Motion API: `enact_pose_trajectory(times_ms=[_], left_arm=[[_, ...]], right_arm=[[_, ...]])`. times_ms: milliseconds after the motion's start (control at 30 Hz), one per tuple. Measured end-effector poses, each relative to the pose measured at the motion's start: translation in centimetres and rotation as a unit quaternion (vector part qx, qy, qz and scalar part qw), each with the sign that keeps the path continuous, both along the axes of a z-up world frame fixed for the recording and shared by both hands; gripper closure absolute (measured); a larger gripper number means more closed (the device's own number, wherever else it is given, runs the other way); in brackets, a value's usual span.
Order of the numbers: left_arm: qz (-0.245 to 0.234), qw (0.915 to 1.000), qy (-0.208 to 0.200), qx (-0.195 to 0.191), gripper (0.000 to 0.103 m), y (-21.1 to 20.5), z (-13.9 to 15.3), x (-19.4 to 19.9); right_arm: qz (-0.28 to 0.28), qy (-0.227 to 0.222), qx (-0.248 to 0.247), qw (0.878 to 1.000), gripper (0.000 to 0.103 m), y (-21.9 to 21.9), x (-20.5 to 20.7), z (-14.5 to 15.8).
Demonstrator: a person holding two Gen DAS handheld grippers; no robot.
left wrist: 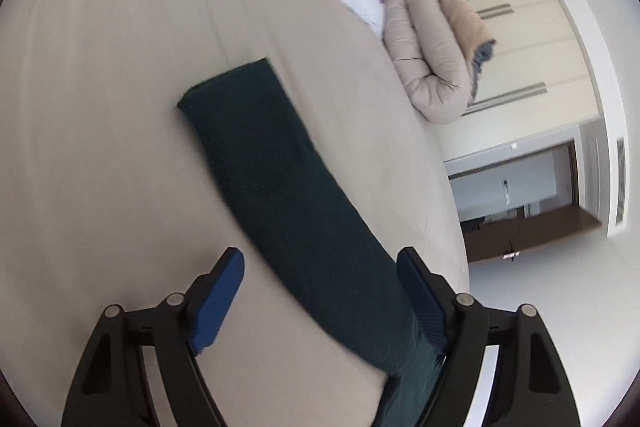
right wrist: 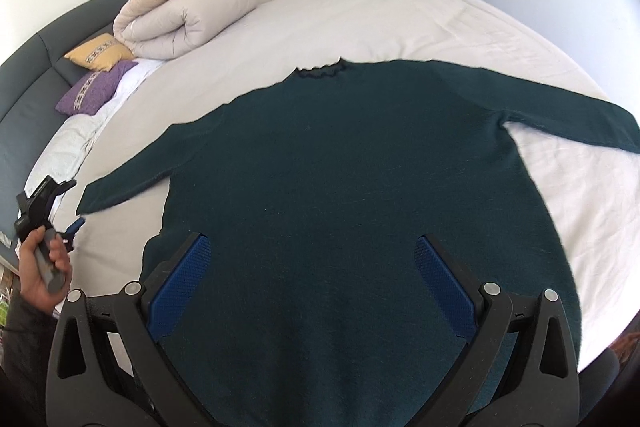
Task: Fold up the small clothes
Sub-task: 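Grasp the sleeve cuff with the left gripper and fold it across the body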
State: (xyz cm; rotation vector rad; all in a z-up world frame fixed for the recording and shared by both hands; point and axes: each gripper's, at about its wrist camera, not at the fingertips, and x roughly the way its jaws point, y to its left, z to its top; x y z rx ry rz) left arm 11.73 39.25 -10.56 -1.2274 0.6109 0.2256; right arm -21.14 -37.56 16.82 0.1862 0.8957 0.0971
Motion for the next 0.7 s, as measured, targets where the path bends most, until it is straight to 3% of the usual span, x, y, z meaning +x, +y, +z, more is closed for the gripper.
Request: enact_pose_trajectory(times_ms=[233, 300, 367, 433, 500, 567, 633, 700], left_arm=[[0.06, 0.9972, -0.013, -0.043, 0.026, 1.8, -2.1, 1.7], [0.071, 0.9959, -0.015, -0.053, 0.031, 2.5, -2.4, 2.0], [0.075, 0.9955, -0.011, -0.057, 0.041, 3.0, -2.5, 2.1], [0.076, 0.9951, -0.001, -0.064, 0.075, 3.3, -3.0, 2.7], [0.073, 0.9955, 0.014, -0.059, 0.094, 3.2, -3.2, 3.2], [0.058, 0.998, 0.024, -0.011, 0.095, 2.2, -1.7, 3.8], [0.02, 0.9971, 0.024, 0.07, 0.095, -0.1, 1.3, 5.3], [-0.033, 0.9843, 0.023, 0.172, 0.095, -3.9, 4.3, 7.2]], right_arm=[[-0.001, 0.031, 0.009, 0.999, 0.0, 1.0, 2.2, -2.0], [-0.005, 0.034, 0.009, 0.999, 0.0, 0.9, 2.6, -2.4], [-0.01, 0.038, 0.014, 0.999, 0.0, 0.8, 2.7, -2.9], [-0.014, 0.043, 0.02, 0.999, 0.0, 0.5, 2.8, -3.4], [-0.017, 0.045, 0.025, 0.999, 0.0, 0.2, 2.7, -3.8], [-0.018, 0.045, 0.024, 0.999, 0.0, 0.0, 2.8, -4.1], [-0.017, 0.041, 0.025, 0.999, 0.004, -0.4, 3.1, -4.2], [-0.016, 0.038, 0.028, 0.999, 0.008, -1.0, 3.8, -4.3]])
